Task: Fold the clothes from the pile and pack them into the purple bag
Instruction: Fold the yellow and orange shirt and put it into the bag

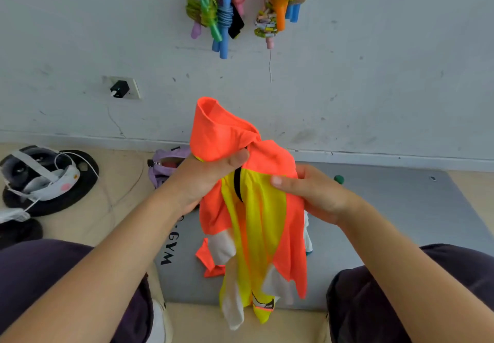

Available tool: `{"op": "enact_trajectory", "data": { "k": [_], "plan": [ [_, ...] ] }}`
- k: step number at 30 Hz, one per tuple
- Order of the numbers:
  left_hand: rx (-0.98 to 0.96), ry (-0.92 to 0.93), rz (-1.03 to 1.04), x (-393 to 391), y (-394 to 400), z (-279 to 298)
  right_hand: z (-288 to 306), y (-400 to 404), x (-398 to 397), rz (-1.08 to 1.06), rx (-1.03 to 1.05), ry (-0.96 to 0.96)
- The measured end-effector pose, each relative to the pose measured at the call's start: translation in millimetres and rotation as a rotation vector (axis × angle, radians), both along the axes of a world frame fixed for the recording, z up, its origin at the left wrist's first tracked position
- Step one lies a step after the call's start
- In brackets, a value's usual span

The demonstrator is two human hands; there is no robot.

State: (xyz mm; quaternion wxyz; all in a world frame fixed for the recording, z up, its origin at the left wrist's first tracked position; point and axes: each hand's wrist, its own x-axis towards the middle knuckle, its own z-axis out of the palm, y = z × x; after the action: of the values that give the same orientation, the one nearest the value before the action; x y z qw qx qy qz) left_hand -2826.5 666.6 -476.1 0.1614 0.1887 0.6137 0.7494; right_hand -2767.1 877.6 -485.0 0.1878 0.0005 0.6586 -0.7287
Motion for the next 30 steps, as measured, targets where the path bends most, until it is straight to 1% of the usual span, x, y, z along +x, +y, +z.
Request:
{"op": "enact_trajectory", "data": {
  "k": [5, 8, 11, 14, 16, 19, 20, 21, 22, 23, 24, 26, 27, 28, 30],
  "plan": [
    [-0.115, -0.045, 0.129, -8, -8, -9, 14, 6, 1, -0.08, -0.175, 0.052],
    [-0.155, -0.116, 0.187, -13, -15, -13, 18, 17, 1, -0.125, -0.207, 0.071],
    [-0.176, -0.127, 0.205, -15, -21, -15, 21, 27, 2, -0.188, -0.197, 0.074],
    [-0.182, -0.12, 0.236, -17, -25, -16, 24, 32, 2, -0.268, -0.041, 0.106],
    [-0.184, -0.097, 0.264, -19, -27, -18, 24, 34, 0, -0.403, 0.088, 0.19],
    [-0.186, -0.086, 0.258, -20, -29, -18, 20, 39, -4, -0.612, 0.164, 0.326],
    [-0.196, -0.089, 0.256, -21, -31, -18, 18, 42, -6, -0.679, 0.241, 0.336],
    [-0.217, -0.083, 0.253, -24, -34, -19, 16, 45, -8, -0.727, 0.37, 0.328],
    [-0.256, -0.062, 0.257, -27, -37, -19, 14, 50, -9, -0.731, 0.517, 0.299],
    [-0.315, -0.016, 0.27, -32, -41, -20, 14, 55, -9, -0.666, 0.624, 0.251],
    [-0.386, 0.047, 0.288, -36, -45, -21, 14, 61, -7, -0.545, 0.657, 0.186],
    [-0.505, 0.199, 0.337, -44, -53, -26, 15, 71, -2, -0.278, 0.613, 0.064],
    [-0.537, 0.263, 0.356, -47, -55, -30, 15, 74, 0, -0.215, 0.631, 0.059],
    [-0.556, 0.305, 0.379, -47, -57, -33, 14, 77, 1, -0.215, 0.701, 0.103],
    [-0.586, 0.351, 0.419, -48, -60, -36, 11, 78, -1, -0.338, 0.857, 0.254]
  ]
}}
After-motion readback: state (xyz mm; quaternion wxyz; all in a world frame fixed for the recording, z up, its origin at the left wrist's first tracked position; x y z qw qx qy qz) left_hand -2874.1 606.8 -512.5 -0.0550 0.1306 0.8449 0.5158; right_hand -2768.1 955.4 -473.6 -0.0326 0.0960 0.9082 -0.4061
